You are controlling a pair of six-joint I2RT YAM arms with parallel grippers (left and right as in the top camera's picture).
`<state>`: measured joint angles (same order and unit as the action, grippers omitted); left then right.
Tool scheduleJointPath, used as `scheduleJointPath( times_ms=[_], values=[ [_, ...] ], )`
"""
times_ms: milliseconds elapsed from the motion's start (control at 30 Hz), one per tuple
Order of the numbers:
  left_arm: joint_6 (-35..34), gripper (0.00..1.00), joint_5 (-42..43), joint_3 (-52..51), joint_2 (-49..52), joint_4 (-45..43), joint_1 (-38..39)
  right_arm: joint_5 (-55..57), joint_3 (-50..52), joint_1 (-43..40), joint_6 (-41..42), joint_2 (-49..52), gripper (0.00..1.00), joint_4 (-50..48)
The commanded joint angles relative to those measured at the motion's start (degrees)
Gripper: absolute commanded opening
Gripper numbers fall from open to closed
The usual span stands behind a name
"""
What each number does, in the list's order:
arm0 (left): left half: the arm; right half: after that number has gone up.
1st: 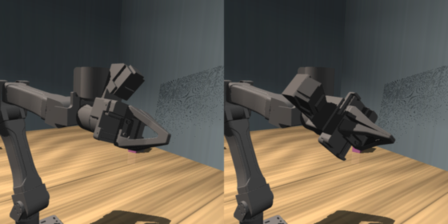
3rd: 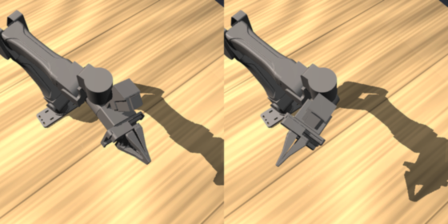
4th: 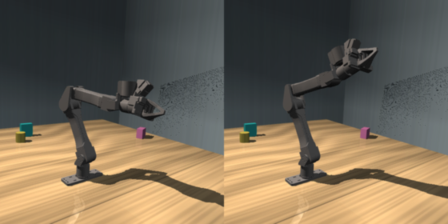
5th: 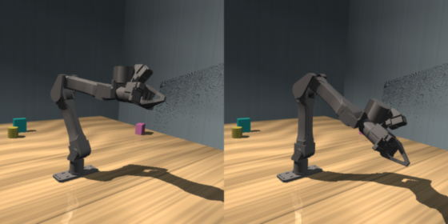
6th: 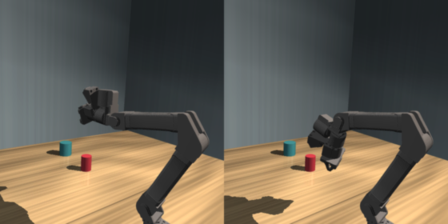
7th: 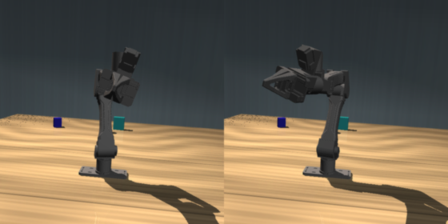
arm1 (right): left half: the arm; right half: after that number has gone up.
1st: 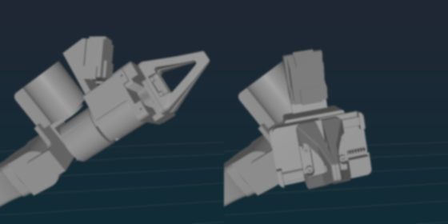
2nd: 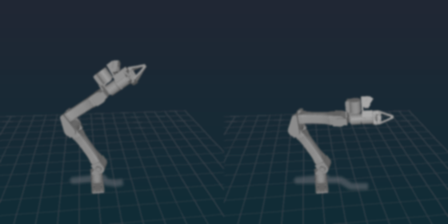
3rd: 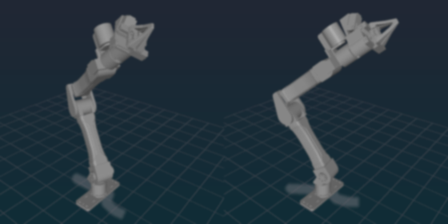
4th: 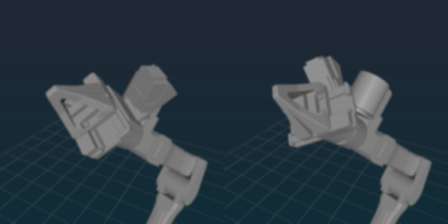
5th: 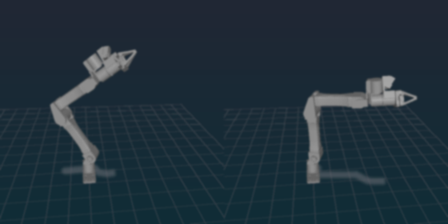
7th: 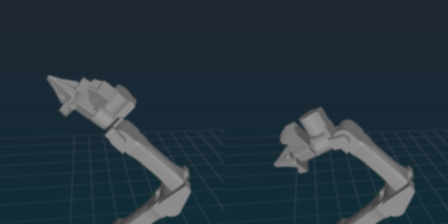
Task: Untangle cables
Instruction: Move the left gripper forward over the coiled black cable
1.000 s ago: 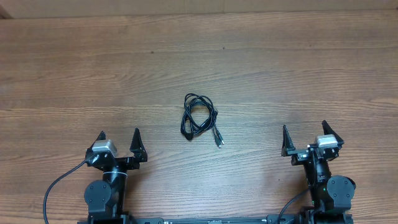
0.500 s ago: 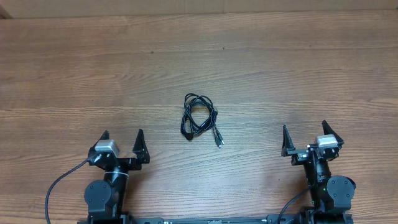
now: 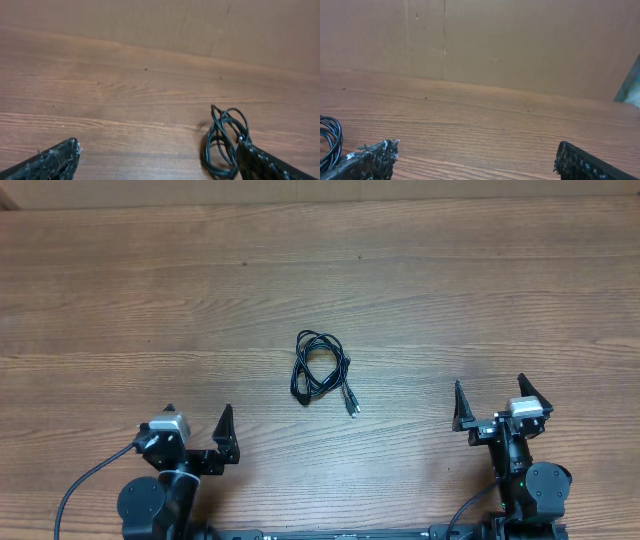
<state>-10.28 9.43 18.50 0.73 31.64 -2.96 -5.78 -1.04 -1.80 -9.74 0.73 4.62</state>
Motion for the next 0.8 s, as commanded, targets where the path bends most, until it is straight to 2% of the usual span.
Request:
scheduleJointPath(
  times_ms=[0,133,367,600,767],
  values=[
    [1.6,1.00,0.3,3.9,0.3,3.2,0.3,-0.3,0.6,-0.2,-0.2,-0.6,1.00,-0.3],
    [1.5,1.00,0.7,8.1,5.5,6.9,0.4,-0.3,0.6,-0.2,-0.2,-0.6,1.00,-0.3],
    [1.6,1.00,2.8,20.7,24.0,12.7,0.4,-0.3,0.6,-0.2,-0.2,-0.6,1.00,-0.3],
    [4.1,1.00,2.8,35.1,47.7,21.8,0.4,-0.3,0.6,-0.2,-0.2,-0.6,1.00,-0.2],
    [4.2,1.00,3.3,37.7,61.0,23.8,2.0,-0.3,0.6,-0.2,-0.2,-0.6,1.00,-0.3]
  ],
)
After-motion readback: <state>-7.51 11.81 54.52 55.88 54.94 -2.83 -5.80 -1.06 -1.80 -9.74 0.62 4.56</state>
